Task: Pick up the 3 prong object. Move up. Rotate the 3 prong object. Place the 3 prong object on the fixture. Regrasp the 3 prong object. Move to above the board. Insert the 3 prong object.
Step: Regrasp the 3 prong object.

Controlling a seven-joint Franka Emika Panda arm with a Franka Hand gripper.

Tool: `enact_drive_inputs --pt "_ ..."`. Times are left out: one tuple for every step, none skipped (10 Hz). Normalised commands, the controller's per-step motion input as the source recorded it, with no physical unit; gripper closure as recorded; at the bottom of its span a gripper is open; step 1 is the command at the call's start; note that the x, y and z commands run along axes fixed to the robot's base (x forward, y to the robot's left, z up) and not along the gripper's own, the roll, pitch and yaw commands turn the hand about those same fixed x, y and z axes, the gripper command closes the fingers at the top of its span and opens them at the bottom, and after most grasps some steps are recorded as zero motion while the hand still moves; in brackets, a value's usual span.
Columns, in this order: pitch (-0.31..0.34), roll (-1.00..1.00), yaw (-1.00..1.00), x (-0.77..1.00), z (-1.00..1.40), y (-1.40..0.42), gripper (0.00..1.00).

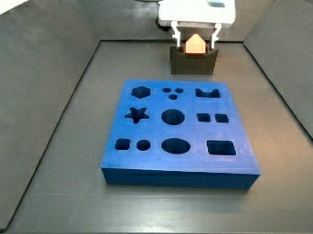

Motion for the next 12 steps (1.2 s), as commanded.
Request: enact_drive_inputs --pt "0.051 -0.01 0.04 0.0 1.0 0.0 0.0" --pt "0.062 0.01 0.03 -0.02 1.0 0.01 0.0" --pt "0.069 0.02 0.02 -0.03 1.0 0.01 0.0" --pt "0.079 0.03 0.01 -0.03 1.0 0.01 0.0" --pt "0.088 0.04 -0.01 -0.04 0.9 0.01 0.0" --pt "0.088 0.04 -0.02 -0.03 0.72 0.01 0.0" --pt "0.085 0.04 -0.03 -0.03 0.54 0.01 0.0" --pt "0.079 0.05 -0.04 -0.03 0.31 0.01 0.0" --pt "0.045 1.0 0.01 -0.1 0.67 -0.74 0.0" --pt "0.044 1.0 0.01 -0.1 0.59 -0.74 0.0" --pt "0.029 1.0 0.01 -0.11 0.36 -0.56 0.0" --pt "0.022 1.0 0.01 -0.1 0.18 -0.41 0.0"
